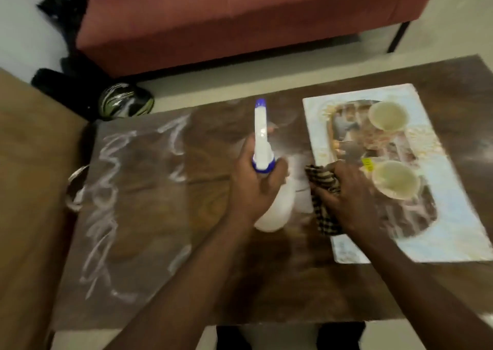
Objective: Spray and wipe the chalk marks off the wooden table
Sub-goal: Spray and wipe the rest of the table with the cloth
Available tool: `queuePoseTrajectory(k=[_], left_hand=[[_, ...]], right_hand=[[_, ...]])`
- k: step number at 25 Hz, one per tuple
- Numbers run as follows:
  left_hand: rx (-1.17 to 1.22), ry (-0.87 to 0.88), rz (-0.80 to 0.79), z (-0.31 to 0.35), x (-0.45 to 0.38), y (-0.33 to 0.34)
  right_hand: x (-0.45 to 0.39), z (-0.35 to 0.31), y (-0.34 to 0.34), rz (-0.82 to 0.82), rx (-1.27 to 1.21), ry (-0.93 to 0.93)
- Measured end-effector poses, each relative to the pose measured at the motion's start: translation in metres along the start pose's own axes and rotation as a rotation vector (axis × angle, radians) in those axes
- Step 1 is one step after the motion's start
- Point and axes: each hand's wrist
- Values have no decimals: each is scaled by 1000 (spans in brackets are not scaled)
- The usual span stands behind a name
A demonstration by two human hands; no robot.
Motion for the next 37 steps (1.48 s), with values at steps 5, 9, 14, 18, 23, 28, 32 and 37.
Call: queuePoseTrajectory(k=[5, 9, 14, 18, 23, 28, 32, 37], left_hand=[[-20, -431, 54, -109, 72, -170], [29, -622, 90, -167, 117, -253], [18, -748, 120, -218, 141, -342], [-43, -864, 167, -236, 147, -375], [-32, -903, 146, -241, 138, -387], [-34, -901, 49, -235, 131, -387], [-42, -913, 93, -247, 113, -394], [-75, -927, 150, -259, 95, -412]], right_hand=[[35, -125, 145, -314, -27, -174], [55, -198, 244, -469, 129, -292], [69, -256, 337, -570, 332, -371], [88, -244, 355, -515, 324, -413], [100, -233, 355, -540, 429, -434], [81, -248, 381, -402, 364, -346], [55, -284, 423, -423, 310, -438], [40, -247, 387, -560, 335, -806]])
Point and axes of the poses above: each hand's wrist, its own x-axis away from the middle knuckle, its own y-axis out of the palm, z = x × y, and after that the axes turned 5 degrees about -x, right-handed
